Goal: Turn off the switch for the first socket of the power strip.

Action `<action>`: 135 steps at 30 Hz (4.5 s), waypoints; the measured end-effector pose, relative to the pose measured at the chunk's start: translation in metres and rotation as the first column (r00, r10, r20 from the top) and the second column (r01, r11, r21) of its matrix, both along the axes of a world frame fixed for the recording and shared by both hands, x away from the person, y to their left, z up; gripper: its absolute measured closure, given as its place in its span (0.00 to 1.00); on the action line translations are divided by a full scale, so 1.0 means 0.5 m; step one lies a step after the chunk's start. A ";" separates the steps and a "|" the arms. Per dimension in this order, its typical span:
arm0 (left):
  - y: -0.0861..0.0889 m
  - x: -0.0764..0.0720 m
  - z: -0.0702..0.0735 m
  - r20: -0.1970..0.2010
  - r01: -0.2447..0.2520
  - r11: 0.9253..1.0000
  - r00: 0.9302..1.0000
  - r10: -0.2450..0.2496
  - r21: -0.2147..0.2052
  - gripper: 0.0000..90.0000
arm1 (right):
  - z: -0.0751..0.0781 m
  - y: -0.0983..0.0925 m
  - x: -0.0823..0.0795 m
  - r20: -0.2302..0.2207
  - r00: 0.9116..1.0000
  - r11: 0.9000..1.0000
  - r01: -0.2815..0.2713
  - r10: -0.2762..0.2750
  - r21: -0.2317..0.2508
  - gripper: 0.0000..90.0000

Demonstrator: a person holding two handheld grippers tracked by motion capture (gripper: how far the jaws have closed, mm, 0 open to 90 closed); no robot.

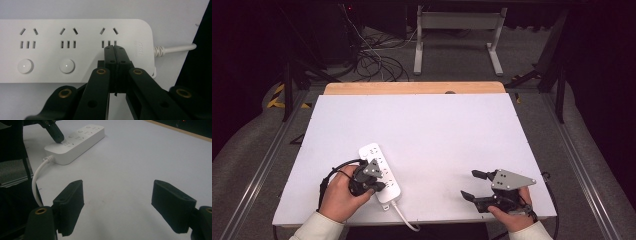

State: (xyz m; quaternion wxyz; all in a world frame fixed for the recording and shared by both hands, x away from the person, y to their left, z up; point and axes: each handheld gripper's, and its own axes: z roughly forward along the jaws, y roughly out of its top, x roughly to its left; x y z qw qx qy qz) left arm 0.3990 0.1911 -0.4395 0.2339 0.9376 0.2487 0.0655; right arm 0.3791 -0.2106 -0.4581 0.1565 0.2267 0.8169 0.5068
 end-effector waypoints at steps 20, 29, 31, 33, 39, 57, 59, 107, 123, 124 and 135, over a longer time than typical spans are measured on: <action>0.004 -0.026 0.046 0.131 -0.026 0.997 0.991 0.036 -0.072 1.00 | 0.000 0.002 0.001 0.000 1.000 1.000 0.007 -0.007 -0.002 0.29; 0.002 -0.038 0.062 0.136 0.008 0.991 0.991 0.010 -0.130 1.00 | -0.001 0.002 0.001 -0.002 1.000 1.000 0.008 -0.008 -0.003 0.29; 0.003 -0.041 0.067 0.145 0.008 0.990 0.989 0.012 -0.137 1.00 | -0.001 0.002 0.001 -0.001 1.000 1.000 0.006 -0.006 -0.003 0.29; 0.004 -0.042 0.070 0.152 0.012 0.990 0.988 0.010 -0.140 1.00 | -0.001 0.002 0.001 -0.002 1.000 1.000 0.007 -0.007 -0.004 0.29; 0.004 -0.045 0.070 0.155 -0.002 0.990 0.988 0.024 -0.140 0.97 | -0.002 0.002 0.001 -0.003 1.000 1.000 0.005 -0.005 -0.001 0.29; 0.023 -0.058 0.093 0.238 -0.019 0.946 0.966 0.102 -0.325 0.35 | -0.002 0.001 0.002 -0.003 1.000 1.000 0.010 -0.010 0.002 0.29; 0.027 -0.058 0.094 0.260 -0.007 0.936 0.960 0.104 -0.351 0.30 | -0.002 0.000 0.001 -0.003 1.000 1.000 0.010 -0.010 0.003 0.29; 0.197 -0.096 -0.009 0.353 -0.096 0.852 0.882 0.313 -0.514 0.13 | -0.003 -0.008 0.004 0.018 0.999 1.000 0.027 -0.027 0.016 0.24; 0.219 -0.109 -0.063 0.274 -0.163 0.881 0.912 0.306 -0.444 0.14 | -0.007 -0.010 0.007 0.007 1.000 0.999 0.029 -0.029 0.018 0.24; 0.219 -0.111 -0.067 0.271 -0.166 0.883 0.913 0.306 -0.439 0.14 | -0.008 -0.010 0.008 0.003 1.000 0.999 0.030 -0.030 0.022 0.24; 0.217 -0.117 -0.072 0.261 -0.176 0.874 0.911 0.320 -0.454 0.14 | -0.011 -0.011 0.010 -0.004 0.999 0.999 0.033 -0.033 0.015 0.24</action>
